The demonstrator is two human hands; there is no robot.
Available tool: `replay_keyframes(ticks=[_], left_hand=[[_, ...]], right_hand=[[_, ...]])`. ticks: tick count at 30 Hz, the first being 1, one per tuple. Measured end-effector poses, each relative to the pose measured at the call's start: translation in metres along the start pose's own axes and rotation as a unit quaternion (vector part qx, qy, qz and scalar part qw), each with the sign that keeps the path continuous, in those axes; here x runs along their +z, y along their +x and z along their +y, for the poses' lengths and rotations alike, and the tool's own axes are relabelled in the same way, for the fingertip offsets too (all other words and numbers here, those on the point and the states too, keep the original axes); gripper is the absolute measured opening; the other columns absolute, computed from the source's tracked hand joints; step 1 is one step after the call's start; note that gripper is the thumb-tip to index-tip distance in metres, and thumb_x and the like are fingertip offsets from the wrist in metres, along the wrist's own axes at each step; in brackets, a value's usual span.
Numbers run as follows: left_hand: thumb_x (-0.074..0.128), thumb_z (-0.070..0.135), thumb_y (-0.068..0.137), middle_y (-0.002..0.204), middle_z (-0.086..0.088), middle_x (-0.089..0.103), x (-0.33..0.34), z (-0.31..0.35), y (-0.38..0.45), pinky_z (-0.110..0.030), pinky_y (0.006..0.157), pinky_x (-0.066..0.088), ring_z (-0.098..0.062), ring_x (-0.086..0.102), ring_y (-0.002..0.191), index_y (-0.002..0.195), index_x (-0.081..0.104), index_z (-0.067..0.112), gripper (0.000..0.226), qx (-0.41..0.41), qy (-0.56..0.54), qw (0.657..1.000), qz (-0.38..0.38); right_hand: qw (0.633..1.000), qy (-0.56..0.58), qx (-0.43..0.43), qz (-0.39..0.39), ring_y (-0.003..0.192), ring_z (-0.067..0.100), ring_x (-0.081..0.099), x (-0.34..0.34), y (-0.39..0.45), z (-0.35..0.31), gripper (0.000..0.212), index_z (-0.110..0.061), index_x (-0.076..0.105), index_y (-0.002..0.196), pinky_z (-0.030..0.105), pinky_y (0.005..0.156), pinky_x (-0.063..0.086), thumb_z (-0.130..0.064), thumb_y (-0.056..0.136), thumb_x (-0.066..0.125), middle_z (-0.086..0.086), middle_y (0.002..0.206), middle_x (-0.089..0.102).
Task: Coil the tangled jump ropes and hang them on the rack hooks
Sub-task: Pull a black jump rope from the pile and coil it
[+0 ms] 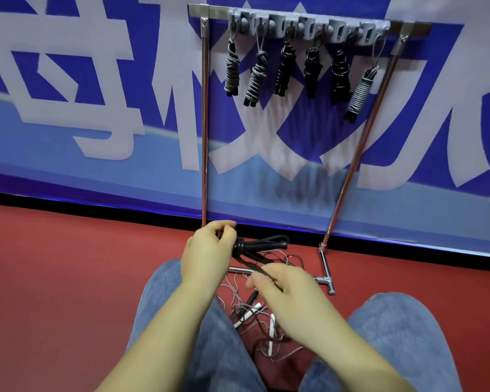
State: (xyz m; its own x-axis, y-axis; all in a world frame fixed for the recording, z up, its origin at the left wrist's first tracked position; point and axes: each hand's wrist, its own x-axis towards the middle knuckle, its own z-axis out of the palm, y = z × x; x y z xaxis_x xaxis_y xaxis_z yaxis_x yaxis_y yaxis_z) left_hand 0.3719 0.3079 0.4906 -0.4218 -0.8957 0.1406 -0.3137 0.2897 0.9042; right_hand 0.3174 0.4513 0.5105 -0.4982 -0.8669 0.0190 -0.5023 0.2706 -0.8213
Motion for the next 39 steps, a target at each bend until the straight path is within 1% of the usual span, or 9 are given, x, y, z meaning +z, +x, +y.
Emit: replay_keyframes(ticks=[3, 9, 12, 15, 18, 23, 29, 36, 39], left_hand=[[0.052, 0.024, 0.089, 0.069, 0.012, 0.062, -0.002, -0.005, 0.000, -0.031, 0.069, 0.044, -0.021, 0.059, 0.078, 0.085, 0.066, 0.038, 0.021, 0.006, 0.064, 0.996, -0.056], [0.052, 0.034, 0.083, 0.048, 0.012, 0.048, -0.006, -0.009, -0.005, -0.031, 0.063, 0.041, -0.012, 0.046, 0.056, 0.081, 0.069, 0.041, 0.019, 0.051, 0.062, 0.962, -0.259], [0.054, 0.016, 0.094, 0.050, 0.014, 0.048, -0.008, -0.003, -0.012, -0.025, 0.061, 0.038, -0.008, 0.043, 0.055, 0.087, 0.072, 0.034, 0.026, 0.059, 0.003, 0.946, -0.319], [0.049, 0.007, 0.096, 0.054, 0.003, 0.047, -0.010, 0.005, -0.018, -0.023, 0.057, 0.034, -0.013, 0.040, 0.054, 0.095, 0.073, 0.021, 0.028, 0.047, -0.080, 0.934, -0.344], [0.045, 0.003, 0.097, 0.043, 0.011, 0.036, -0.009, 0.012, -0.024, -0.015, 0.041, 0.024, -0.004, 0.028, 0.039, 0.100, 0.071, 0.014, 0.028, 0.013, -0.153, 0.928, -0.338], [0.042, 0.007, 0.096, 0.049, -0.003, 0.034, -0.001, 0.021, -0.026, -0.014, 0.038, 0.014, -0.007, 0.020, 0.036, 0.089, 0.074, 0.021, 0.036, -0.037, -0.236, 0.928, -0.287], [0.049, 0.009, 0.090, 0.040, 0.003, 0.024, 0.009, 0.023, -0.027, -0.013, 0.038, 0.014, -0.008, 0.015, 0.032, 0.088, 0.072, 0.009, 0.023, -0.135, -0.295, 0.934, -0.146], [0.048, 0.005, 0.089, 0.050, 0.011, 0.058, 0.005, 0.010, -0.016, -0.021, 0.050, 0.037, -0.005, 0.046, 0.047, 0.073, 0.070, 0.026, 0.034, -0.035, -0.192, 0.981, -0.002], [0.052, 0.011, 0.087, 0.057, 0.005, 0.058, 0.002, 0.002, -0.010, -0.026, 0.053, 0.036, -0.008, 0.042, 0.049, 0.073, 0.069, 0.029, 0.028, -0.012, -0.157, 0.987, 0.024]], right_hand=[[0.990, -0.112, -0.066, 0.049, 0.051, 0.004, 0.043, -0.018, 0.003, 0.000, 0.018, -0.027, 0.060, 0.071, 0.019, 0.050, 0.031, -0.033, 0.088, 0.062, -0.012, 0.052, 0.051], [0.988, -0.068, -0.092, 0.102, 0.073, -0.005, 0.059, -0.044, 0.014, 0.020, 0.011, -0.031, 0.074, 0.082, 0.009, 0.066, 0.041, -0.025, 0.073, 0.079, -0.015, 0.075, 0.068], [0.995, -0.063, -0.056, 0.051, 0.076, 0.002, 0.063, -0.048, 0.016, 0.029, 0.003, -0.036, 0.073, 0.076, 0.021, 0.073, 0.048, -0.039, 0.076, 0.072, -0.007, 0.077, 0.071], [0.998, -0.049, 0.008, -0.032, 0.066, 0.020, 0.061, -0.049, 0.019, 0.037, 0.039, -0.026, 0.073, 0.069, 0.036, 0.070, 0.047, -0.062, 0.073, 0.058, -0.002, 0.071, 0.071], [0.982, 0.139, 0.067, -0.109, 0.048, 0.009, 0.041, -0.042, 0.015, 0.039, 0.037, -0.017, 0.067, 0.058, 0.028, 0.052, 0.032, -0.050, 0.074, 0.061, -0.004, 0.051, 0.055], [0.877, 0.455, 0.144, -0.053, 0.033, 0.007, 0.042, -0.008, 0.012, 0.036, 0.037, -0.005, 0.057, 0.069, 0.016, 0.036, 0.032, -0.007, 0.098, 0.033, 0.003, 0.045, 0.051], [0.949, 0.277, 0.136, 0.063, 0.032, 0.004, 0.033, 0.013, 0.020, 0.023, 0.045, -0.009, 0.057, 0.061, 0.014, 0.038, 0.028, -0.016, 0.100, 0.036, -0.004, 0.039, 0.046], [0.925, 0.342, 0.160, -0.040, 0.029, 0.009, 0.029, 0.016, 0.009, 0.018, 0.046, -0.005, 0.063, 0.070, 0.015, 0.035, 0.025, -0.027, 0.101, 0.037, 0.002, 0.040, 0.043], [0.951, 0.277, 0.128, -0.056, 0.030, 0.007, 0.030, 0.012, 0.004, 0.012, 0.046, -0.009, 0.065, 0.071, 0.018, 0.037, 0.026, -0.030, 0.101, 0.037, -0.002, 0.040, 0.043]])
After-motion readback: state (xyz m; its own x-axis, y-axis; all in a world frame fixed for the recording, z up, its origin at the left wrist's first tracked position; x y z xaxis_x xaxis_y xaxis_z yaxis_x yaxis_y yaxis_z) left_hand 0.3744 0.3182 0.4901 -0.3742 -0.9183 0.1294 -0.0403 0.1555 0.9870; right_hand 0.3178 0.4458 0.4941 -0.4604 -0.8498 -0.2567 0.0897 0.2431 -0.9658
